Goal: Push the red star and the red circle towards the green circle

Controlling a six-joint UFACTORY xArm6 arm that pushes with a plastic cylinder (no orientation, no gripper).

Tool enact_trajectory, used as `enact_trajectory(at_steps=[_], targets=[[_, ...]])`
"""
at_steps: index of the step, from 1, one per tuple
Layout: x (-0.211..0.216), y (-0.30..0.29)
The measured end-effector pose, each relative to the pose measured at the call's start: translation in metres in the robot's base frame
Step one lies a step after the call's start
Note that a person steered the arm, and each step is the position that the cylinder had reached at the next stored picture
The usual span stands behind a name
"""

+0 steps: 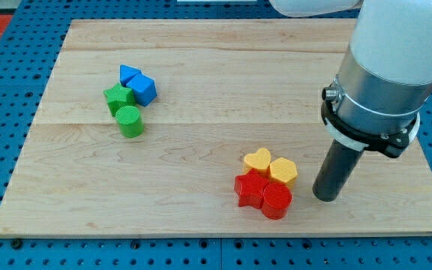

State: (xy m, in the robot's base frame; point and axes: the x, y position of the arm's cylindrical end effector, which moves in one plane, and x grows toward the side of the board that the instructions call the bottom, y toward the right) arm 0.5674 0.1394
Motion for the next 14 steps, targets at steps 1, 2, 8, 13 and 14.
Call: enact_trajectory(at_steps=[1, 2, 8, 13, 14], targets=[[0.0, 0.0], [0.022, 0.01], [0.002, -0.074], [-0.007, -0.264], [-0.007, -0.264]])
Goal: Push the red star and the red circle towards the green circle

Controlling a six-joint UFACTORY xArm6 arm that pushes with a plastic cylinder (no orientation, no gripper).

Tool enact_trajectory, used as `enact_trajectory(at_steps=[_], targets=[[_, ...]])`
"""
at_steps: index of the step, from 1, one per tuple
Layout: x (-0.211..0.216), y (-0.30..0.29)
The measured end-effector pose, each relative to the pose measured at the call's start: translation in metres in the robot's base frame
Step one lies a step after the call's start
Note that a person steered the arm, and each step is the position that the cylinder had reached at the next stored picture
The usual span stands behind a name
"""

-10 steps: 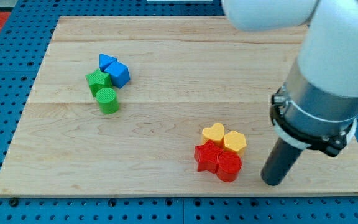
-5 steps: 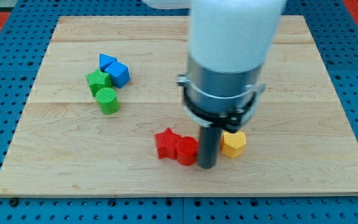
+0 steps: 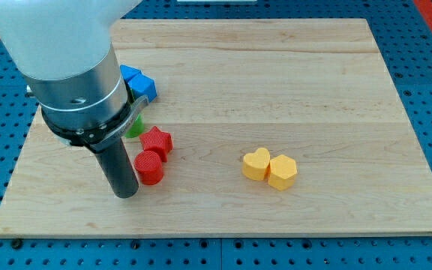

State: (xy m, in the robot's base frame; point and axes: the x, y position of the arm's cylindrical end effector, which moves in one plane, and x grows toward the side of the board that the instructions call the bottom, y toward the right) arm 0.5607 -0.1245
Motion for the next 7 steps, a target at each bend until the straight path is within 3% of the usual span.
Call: enact_trajectory(at_steps=[4, 7], targets=[[-0.001, 0.003], [-0.035, 0.021]])
